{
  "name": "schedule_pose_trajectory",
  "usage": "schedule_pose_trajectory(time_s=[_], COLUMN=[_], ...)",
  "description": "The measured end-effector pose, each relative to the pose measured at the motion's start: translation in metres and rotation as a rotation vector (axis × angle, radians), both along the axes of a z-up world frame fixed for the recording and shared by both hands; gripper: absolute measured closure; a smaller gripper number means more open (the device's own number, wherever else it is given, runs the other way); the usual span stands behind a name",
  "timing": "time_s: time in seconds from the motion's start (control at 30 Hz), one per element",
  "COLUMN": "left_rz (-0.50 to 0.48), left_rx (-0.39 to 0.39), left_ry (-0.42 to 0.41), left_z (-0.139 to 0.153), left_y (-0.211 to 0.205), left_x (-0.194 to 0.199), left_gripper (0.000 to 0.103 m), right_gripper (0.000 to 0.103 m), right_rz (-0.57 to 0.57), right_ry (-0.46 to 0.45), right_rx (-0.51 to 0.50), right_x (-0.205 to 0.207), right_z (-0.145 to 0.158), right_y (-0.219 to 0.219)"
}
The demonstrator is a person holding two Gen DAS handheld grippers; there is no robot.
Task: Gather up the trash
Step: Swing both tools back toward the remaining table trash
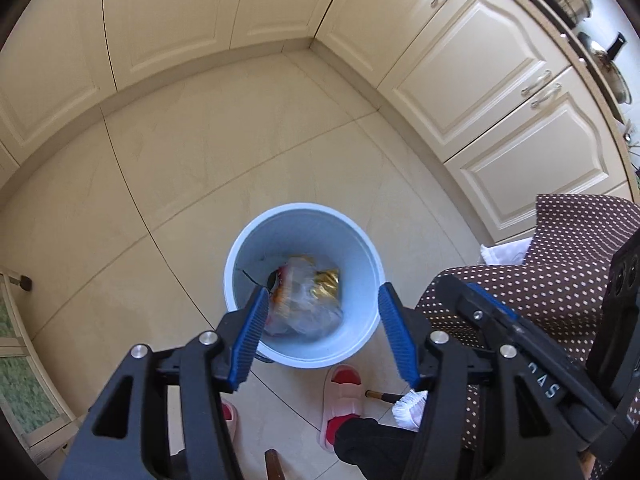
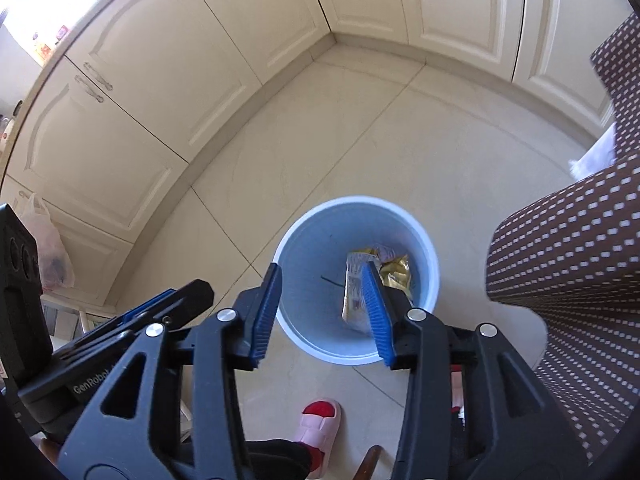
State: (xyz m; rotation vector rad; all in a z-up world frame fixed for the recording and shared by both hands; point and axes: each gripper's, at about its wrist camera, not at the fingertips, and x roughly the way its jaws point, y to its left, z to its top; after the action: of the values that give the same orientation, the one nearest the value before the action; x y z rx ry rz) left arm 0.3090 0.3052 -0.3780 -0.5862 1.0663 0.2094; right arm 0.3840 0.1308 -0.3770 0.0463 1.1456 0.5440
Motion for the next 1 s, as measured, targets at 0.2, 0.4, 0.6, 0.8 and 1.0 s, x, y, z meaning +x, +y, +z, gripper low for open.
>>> schedule_pose_trajectory(time_s=[0.2, 0.4, 0.6, 0.8, 1.0], left_rz=[-0.033, -0.09, -0.214, -0.428, -0.612], left_rx=[0.043, 0.115, 0.191, 0.253, 0.326], left_ry=[-0.091, -0.227, -0.367, -0.432, -0.449], left_z=[0.063, 0.145, 0.224, 0.271, 0.287], left_y=[-0.028, -0.069, -0.14, -0.247, -0.354], left_x=[-0.021, -0.045, -0.064, -0.054, -0.027], left_gripper=[0.047, 0.043, 0.04, 0.037, 0.037], right_gripper=[0.061, 0.059, 0.056, 0.055, 0.055], right_rz=[-0.003, -0.036, -0.105, -0.229, -0.397], right_ry=[-0.132, -0.3, -0.478, -0.595, -0.611], right_rx=[0.002, 0.056, 0.101, 0.071, -0.011], right_x=[-0.029, -0.068, -0.112, -0.139, -0.139], right_z=[0.063, 0.144, 0.229, 0.282, 0.291], right_y=[-0.026, -0.074, -0.149, -0.251, -0.362])
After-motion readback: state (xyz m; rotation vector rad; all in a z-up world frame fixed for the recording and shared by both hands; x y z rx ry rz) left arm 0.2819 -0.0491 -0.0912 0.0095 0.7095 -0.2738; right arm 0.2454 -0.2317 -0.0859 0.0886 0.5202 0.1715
